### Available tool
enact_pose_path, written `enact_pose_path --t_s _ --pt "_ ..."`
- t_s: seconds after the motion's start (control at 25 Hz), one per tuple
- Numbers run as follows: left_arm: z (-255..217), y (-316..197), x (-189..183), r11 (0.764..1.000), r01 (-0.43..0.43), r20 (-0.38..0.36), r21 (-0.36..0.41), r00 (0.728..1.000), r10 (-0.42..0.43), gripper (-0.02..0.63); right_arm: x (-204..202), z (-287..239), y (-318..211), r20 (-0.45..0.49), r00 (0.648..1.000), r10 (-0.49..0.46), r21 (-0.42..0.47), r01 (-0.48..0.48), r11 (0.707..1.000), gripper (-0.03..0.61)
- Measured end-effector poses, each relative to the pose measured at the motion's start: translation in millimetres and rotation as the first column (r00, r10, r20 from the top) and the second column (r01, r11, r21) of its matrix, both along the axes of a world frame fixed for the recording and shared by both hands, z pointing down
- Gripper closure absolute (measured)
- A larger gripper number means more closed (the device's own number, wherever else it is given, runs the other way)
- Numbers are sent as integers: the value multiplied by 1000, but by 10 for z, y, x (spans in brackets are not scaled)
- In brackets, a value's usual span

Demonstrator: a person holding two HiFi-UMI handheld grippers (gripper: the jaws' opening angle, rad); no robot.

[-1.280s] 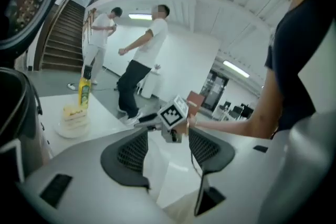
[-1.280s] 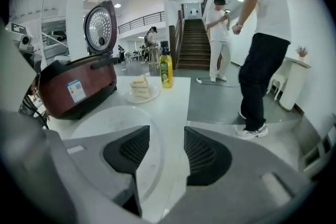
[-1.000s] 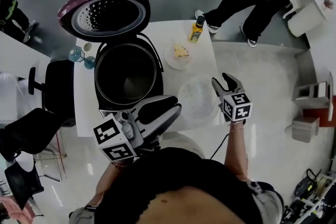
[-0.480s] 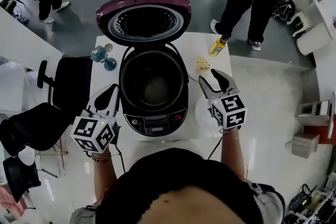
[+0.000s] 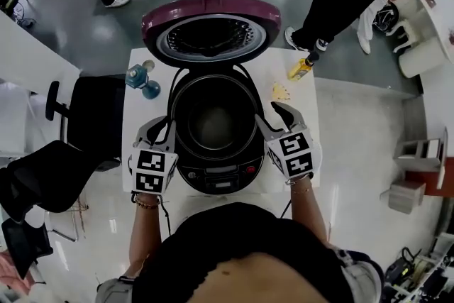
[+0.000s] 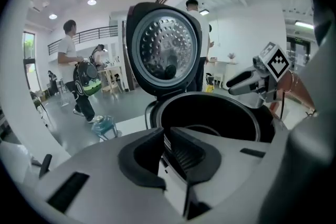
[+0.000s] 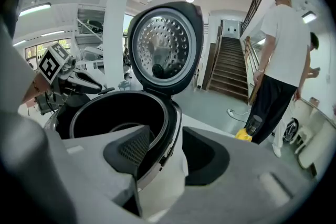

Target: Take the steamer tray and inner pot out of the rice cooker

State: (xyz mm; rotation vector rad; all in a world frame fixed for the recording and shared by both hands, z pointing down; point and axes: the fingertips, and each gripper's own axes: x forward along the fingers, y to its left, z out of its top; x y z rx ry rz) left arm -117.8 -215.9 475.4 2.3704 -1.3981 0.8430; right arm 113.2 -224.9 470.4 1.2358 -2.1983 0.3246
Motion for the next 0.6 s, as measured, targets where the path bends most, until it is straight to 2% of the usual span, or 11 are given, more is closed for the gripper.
enact_pose_path --t_s 0.04,0.12,0.28,0.4,0.52,0.6 --pt "57 -15 26 1000 -19 10 -21 1000 19 585 -35 38 -23 -7 1000 2 -16 -2 1000 388" --pt "158 -24 86 996 -66 51 -67 996 70 408 -118 112 -51 -36 999 -4 -62 2 998 388" --pt "365 -47 160 978 -142 176 -152 970 168 365 -296 252 -108 -123 992 -41 -169 20 985 388" --pt "410 -157 157 976 -140 206 -166 963 174 363 -359 343 -212 -205 976 -67 -185 29 982 385" --pt "451 -271 166 976 -131 200 -175 966 165 345 -305 525 -275 -363 928 -87 -192 17 981 371" --pt "459 -331 169 977 -130 221 -167 961 166 345 -289 616 -297 -443 890 -107 -191 23 981 360"
